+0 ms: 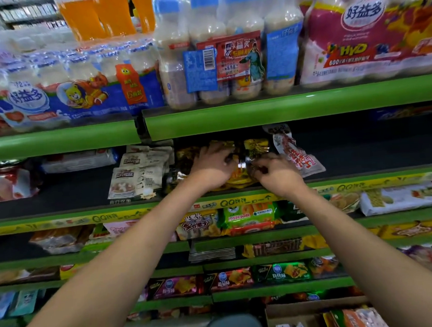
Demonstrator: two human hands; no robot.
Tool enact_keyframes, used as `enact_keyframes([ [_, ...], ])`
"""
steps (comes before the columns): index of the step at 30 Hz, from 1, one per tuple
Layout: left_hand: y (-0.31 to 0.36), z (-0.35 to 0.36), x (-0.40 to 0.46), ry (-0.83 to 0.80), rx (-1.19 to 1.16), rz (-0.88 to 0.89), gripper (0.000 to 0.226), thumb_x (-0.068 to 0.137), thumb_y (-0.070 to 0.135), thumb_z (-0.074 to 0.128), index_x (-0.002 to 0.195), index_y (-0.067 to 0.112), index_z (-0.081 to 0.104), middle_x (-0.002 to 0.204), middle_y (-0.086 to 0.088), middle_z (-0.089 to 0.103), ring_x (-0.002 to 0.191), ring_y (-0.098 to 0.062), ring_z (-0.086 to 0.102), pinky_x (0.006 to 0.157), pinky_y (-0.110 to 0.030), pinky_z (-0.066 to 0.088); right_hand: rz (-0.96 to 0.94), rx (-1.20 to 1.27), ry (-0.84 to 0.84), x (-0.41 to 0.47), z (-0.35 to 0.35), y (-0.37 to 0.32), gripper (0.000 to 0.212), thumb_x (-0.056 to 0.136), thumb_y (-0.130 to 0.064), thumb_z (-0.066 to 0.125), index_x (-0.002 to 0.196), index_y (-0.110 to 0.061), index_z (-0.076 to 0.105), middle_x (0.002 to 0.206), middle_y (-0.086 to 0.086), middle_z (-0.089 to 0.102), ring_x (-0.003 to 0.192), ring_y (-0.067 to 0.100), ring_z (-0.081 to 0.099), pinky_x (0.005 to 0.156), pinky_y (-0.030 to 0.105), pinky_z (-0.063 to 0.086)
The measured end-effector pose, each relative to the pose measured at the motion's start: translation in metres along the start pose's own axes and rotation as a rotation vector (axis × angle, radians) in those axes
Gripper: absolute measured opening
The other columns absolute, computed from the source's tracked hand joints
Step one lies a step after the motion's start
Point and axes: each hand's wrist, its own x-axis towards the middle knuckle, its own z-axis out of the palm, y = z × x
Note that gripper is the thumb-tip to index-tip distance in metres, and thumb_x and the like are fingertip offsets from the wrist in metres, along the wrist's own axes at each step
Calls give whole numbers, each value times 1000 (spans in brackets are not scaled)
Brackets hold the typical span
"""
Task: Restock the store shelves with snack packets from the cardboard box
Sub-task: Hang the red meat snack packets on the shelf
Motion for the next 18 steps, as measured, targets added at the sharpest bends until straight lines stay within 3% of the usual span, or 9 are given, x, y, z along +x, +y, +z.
enact_keyframes([
  [3,-4,9,-3,-252,149,123,54,101,60,34,152,42,35,167,6,19,154,-30,9,122,-53,13,-16,-17,21,-4,1,0,39,100,-43,48,138,-37,56,148,-4,49,132,28,43,102,38,40],
  [5,-12,8,-4,-302,142,172,53,103,58,33,154,42,32,168,9,14,155,-29,4,124,-52,9,-22,-24,27,-7,2,-1,38,102,-36,47,139,-36,55,151,-3,47,134,28,43,104,38,40],
  [9,-13,1,-18,-240,43,182,49,104,51,39,152,42,35,167,8,17,155,-25,7,125,-50,8,-17,38,122,-24,3,-9,39,103,-23,48,140,-25,58,152,6,47,135,33,44,108,39,40],
  [11,-7,-2,-34,-85,-80,202,45,103,42,48,147,35,48,162,2,32,151,-24,20,123,-45,17,-1,166,219,-38,0,-17,37,101,-16,52,136,-15,61,147,12,51,133,33,47,110,39,40],
  [14,3,0,-73,112,-392,234,26,100,31,54,122,30,66,133,4,57,127,-13,45,105,-26,36,-11,260,331,-72,-1,-27,34,97,-11,55,129,-6,64,135,14,57,127,30,50,106,33,39],
  [16,8,5,-108,78,-645,173,17,98,33,55,99,47,65,112,21,61,102,5,52,84,-2,36,20,299,349,-107,2,-29,33,96,-14,54,127,-8,65,129,9,59,123,24,51,102,27,38],
  [18,11,20,-138,-38,-807,120,26,97,32,58,83,53,64,95,31,67,81,5,56,67,1,39,77,317,327,-147,11,-24,31,97,-15,54,125,-13,66,127,5,60,122,20,51,100,25,37],
])
